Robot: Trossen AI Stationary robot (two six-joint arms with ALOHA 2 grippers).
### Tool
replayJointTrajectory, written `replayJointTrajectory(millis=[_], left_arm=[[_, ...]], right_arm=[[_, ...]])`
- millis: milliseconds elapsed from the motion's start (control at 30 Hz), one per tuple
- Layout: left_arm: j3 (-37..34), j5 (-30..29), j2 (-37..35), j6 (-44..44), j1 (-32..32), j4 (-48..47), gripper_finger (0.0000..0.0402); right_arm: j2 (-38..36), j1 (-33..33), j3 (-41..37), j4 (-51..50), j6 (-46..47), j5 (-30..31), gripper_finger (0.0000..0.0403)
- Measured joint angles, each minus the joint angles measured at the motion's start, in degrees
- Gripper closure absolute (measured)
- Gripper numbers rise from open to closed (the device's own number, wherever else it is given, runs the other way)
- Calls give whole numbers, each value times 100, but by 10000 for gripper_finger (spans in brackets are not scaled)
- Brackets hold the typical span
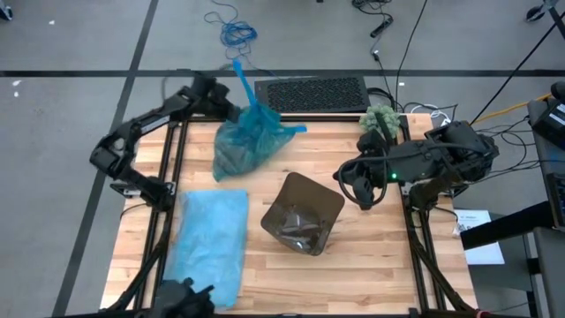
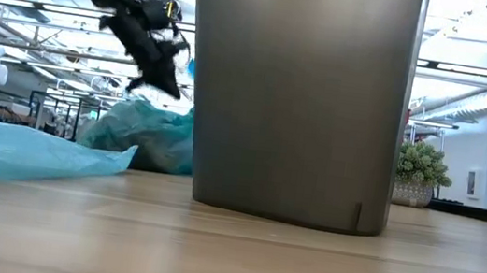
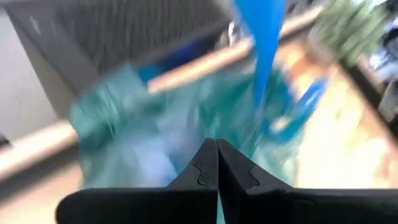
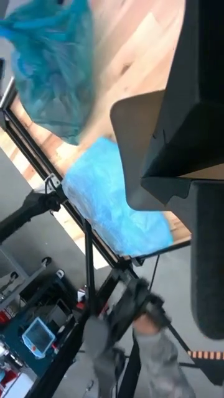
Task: Place trash/remove bag and relplace
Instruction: Adjust the trash bag, then insert the new trash bag into the trash bin
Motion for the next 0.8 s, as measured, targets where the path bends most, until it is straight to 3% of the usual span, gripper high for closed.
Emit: replayJointTrajectory(millis=[233,367,500,667,800], left_arm=[[532,278,-1418,-44,263,-641,402],[1345,308,-2253,102,231,-2326,402],[2544,256,-2800,62,53,-4599,402],[3790,-427,-3104,-723,-323,-6852,402],[4009,-613,-3509,-1602,-476,-7086,402]], right_arm=[[0,-223,0,280,-564,-282,403],[0,-374,0,501,-964,-617,403],[0,-511,0,539,-1395,-869,403],[0,-805,0,561,-1890,-1342,403],[0,-1062,0,761,-2294,-1853,403]])
